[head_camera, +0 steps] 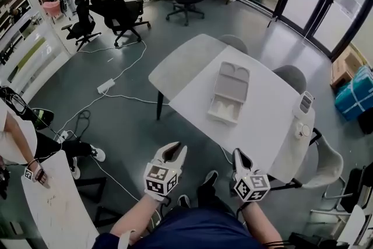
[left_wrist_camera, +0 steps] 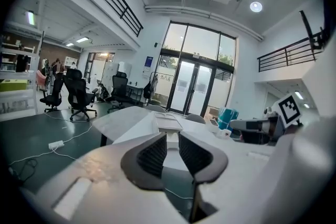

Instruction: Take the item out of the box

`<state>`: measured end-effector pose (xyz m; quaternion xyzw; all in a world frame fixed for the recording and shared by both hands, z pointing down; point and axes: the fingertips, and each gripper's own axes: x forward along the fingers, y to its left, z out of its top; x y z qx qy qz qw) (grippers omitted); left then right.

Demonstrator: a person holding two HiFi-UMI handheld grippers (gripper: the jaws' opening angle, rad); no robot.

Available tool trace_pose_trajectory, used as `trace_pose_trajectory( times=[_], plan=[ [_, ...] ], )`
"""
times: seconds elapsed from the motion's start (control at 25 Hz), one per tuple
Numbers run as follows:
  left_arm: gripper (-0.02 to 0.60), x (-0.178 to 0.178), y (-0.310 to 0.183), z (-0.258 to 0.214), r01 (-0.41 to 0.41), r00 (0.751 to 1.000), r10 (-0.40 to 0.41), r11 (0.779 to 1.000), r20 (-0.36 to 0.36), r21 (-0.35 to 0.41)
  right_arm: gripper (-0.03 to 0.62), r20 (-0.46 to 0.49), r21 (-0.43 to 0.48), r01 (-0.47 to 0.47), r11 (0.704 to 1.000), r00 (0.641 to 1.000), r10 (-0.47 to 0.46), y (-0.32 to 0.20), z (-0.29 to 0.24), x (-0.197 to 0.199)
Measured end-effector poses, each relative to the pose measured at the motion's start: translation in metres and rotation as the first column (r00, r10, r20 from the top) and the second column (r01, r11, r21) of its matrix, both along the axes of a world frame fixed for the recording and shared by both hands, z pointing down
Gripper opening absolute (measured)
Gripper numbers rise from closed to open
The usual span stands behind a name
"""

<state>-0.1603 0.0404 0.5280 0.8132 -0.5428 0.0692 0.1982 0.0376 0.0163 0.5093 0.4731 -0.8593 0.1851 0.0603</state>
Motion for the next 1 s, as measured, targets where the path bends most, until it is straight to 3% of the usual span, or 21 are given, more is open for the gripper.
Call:
trace_pose_trajectory(
  times=[0.16, 0.44, 0.64, 1.0],
  plan=[
    [0.078, -0.016, -0.027, -0.006, 0.062, 0.998, -0.062, 0.998, 0.027, 0.014, 0.003, 0.025, 0.014, 0.055, 0.998, 0.998, -0.056, -0.035, 0.0, -0.012],
    [0.078, -0.005, -0.09, -0.024, 0.102, 0.994, -0.102, 0.995, 0.04, 0.016, 0.002, 0.053, 0.016, 0.089, 0.996, 0.995, -0.09, -0.105, -0.011, -0.005],
    [0.078, 0.015, -0.134, -0.03, 0.101, 0.993, -0.1, 0.995, 0.058, -0.008, 0.002, 0.081, 0.008, 0.087, 0.996, 0.993, -0.088, -0.152, -0.015, 0.014],
    [0.078, 0.056, -0.185, -0.034, 0.03, 0.997, -0.03, 1.0, 0.072, 0.007, 0.003, 0.106, -0.016, -0.012, 1.0, 0.994, 0.014, -0.194, -0.006, 0.063]
  ],
)
